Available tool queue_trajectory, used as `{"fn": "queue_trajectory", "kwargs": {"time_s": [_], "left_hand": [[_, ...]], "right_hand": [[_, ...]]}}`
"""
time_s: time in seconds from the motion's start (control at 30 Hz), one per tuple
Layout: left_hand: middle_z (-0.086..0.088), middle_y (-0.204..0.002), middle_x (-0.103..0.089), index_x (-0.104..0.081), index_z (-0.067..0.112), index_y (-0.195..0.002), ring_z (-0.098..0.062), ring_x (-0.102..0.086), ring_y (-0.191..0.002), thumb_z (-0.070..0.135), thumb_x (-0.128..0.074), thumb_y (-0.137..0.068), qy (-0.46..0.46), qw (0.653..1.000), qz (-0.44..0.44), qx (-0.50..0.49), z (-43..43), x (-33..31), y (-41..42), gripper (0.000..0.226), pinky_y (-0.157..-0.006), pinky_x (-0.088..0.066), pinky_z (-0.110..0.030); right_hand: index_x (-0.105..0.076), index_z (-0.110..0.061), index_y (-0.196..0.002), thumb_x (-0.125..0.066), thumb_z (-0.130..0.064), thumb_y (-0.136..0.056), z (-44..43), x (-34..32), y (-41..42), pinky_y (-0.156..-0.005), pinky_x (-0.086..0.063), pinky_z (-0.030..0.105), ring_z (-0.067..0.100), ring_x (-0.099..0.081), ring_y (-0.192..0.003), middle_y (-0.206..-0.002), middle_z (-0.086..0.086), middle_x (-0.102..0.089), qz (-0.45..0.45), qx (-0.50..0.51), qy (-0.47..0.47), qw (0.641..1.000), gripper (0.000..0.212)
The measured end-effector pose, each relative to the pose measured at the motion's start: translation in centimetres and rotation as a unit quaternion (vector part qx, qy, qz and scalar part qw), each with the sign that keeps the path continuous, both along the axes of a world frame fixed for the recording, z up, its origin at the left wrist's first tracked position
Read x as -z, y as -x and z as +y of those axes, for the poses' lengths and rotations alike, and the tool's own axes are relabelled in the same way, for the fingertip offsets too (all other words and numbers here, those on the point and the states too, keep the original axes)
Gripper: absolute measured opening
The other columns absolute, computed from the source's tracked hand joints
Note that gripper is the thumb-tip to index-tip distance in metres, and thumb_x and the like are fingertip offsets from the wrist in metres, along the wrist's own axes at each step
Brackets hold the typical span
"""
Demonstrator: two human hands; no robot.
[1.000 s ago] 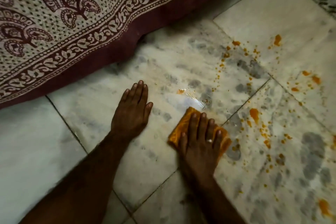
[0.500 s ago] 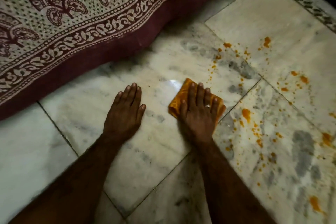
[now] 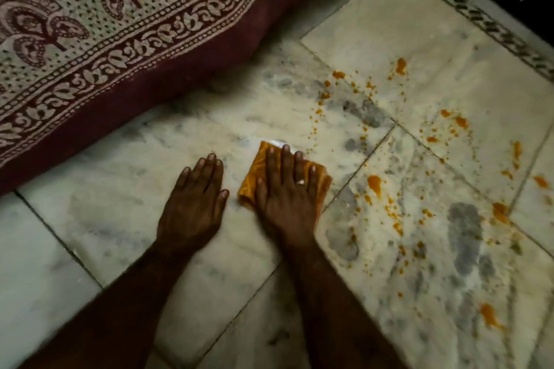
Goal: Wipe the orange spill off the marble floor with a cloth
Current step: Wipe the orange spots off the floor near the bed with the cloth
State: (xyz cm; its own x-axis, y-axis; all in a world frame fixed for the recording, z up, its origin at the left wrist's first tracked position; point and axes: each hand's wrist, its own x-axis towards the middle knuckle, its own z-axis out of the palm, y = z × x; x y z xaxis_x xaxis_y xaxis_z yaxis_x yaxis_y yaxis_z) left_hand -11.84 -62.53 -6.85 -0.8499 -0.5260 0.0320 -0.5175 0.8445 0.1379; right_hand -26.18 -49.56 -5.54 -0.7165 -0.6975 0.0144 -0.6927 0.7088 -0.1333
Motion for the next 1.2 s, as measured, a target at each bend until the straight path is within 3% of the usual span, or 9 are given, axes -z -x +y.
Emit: {"fn": "queue_trajectory", "kwargs": {"time_s": [0.17,0.33,0.47,0.57,0.8,0.9,1.0,1.1,1.2], "left_hand": [[-0.012,-0.164,-0.027,-0.027,0.008,-0.157,-0.027,-0.027,-0.152,0.039,-0.026,-0.103,-0.029,0.999,-0.012,-0.008,0.1,-0.3,0.2,0.063,-0.124,-0.018,-0.043],[-0.016,-0.162,-0.030,-0.031,0.003,-0.155,-0.030,-0.029,-0.150,0.039,-0.025,-0.102,-0.051,0.998,0.009,-0.019,1.6,-0.5,1.7,0.064,-0.124,-0.011,-0.039],[-0.019,-0.160,-0.033,-0.034,0.001,-0.154,-0.034,-0.036,-0.147,0.037,-0.026,-0.102,-0.037,0.998,-0.006,0.056,4.5,-0.3,3.9,0.063,-0.122,-0.015,-0.042],[-0.019,-0.161,-0.031,-0.030,0.001,-0.155,-0.033,-0.033,-0.148,0.039,-0.026,-0.102,-0.019,0.998,-0.018,0.064,4.5,-0.2,3.9,0.065,-0.123,-0.014,-0.042],[-0.017,-0.164,-0.024,-0.024,0.003,-0.157,-0.031,-0.026,-0.151,0.041,-0.024,-0.102,-0.014,0.997,-0.032,0.073,4.6,-0.3,3.9,0.066,-0.124,-0.010,-0.041],[-0.016,-0.165,-0.023,-0.024,0.004,-0.157,-0.030,-0.025,-0.152,0.041,-0.024,-0.103,-0.018,0.997,-0.032,0.068,4.7,-0.3,3.8,0.066,-0.124,-0.010,-0.041],[-0.016,-0.164,-0.024,-0.025,0.004,-0.157,-0.029,-0.025,-0.152,0.040,-0.026,-0.103,-0.021,0.998,-0.021,0.063,4.9,-0.4,3.7,0.065,-0.125,-0.013,-0.042],[-0.016,-0.164,-0.025,-0.026,0.004,-0.157,-0.029,-0.025,-0.152,0.039,-0.027,-0.103,-0.026,0.997,-0.011,0.067,4.9,-0.4,3.7,0.064,-0.125,-0.016,-0.043],[-0.016,-0.164,-0.025,-0.027,0.004,-0.157,-0.029,-0.025,-0.152,0.039,-0.028,-0.104,-0.028,0.997,-0.006,0.072,4.7,-0.3,3.6,0.063,-0.125,-0.017,-0.043]], "right_hand": [[-0.029,-0.019,-0.161,-0.026,-0.048,-0.103,6.5,0.1,3.1,-0.124,-0.019,0.057,0.032,-0.030,-0.153,-0.167,0.008,-0.030,0.030,0.111,-0.028,0.993,0.065],[-0.022,-0.015,-0.162,-0.031,-0.045,-0.103,11.5,0.2,-2.7,-0.123,-0.018,0.060,0.037,-0.031,-0.152,-0.166,0.014,-0.029,0.011,0.227,-0.020,0.974,0.067],[-0.029,-0.016,-0.161,-0.037,-0.045,-0.099,9.2,0.1,-6.7,-0.122,-0.018,0.059,0.036,-0.031,-0.152,-0.167,0.013,-0.028,0.019,0.131,-0.010,0.991,0.069],[-0.031,-0.019,-0.161,-0.035,-0.046,-0.102,7.3,0.1,-3.4,-0.122,-0.024,0.059,0.032,-0.029,-0.153,-0.167,0.009,-0.029,0.020,0.074,0.009,0.997,0.064],[-0.018,-0.022,-0.164,-0.018,-0.052,-0.103,11.8,-0.1,4.2,-0.126,-0.011,0.057,0.029,-0.017,-0.157,-0.170,0.005,-0.019,-0.018,0.152,-0.044,0.987,0.068],[-0.015,-0.020,-0.164,-0.022,-0.049,-0.103,15.4,-0.3,1.3,-0.125,-0.013,0.058,0.031,-0.018,-0.157,-0.171,0.007,-0.015,-0.026,0.231,-0.054,0.971,0.067],[-0.025,-0.012,-0.161,-0.036,-0.043,-0.102,16.3,-0.2,-5.8,-0.122,-0.022,0.061,0.038,-0.030,-0.152,-0.167,0.014,-0.025,-0.016,0.265,-0.048,0.963,0.068],[-0.032,-0.013,-0.159,-0.044,-0.044,-0.100,14.0,-0.5,-12.3,-0.118,-0.028,0.063,0.039,-0.033,-0.150,-0.166,0.015,-0.029,-0.011,0.189,-0.037,0.981,0.069],[-0.033,-0.017,-0.159,-0.045,-0.047,-0.100,10.5,-0.7,-12.9,-0.119,-0.028,0.061,0.035,-0.030,-0.152,-0.166,0.011,-0.031,0.001,0.089,-0.009,0.996,0.067]]}}
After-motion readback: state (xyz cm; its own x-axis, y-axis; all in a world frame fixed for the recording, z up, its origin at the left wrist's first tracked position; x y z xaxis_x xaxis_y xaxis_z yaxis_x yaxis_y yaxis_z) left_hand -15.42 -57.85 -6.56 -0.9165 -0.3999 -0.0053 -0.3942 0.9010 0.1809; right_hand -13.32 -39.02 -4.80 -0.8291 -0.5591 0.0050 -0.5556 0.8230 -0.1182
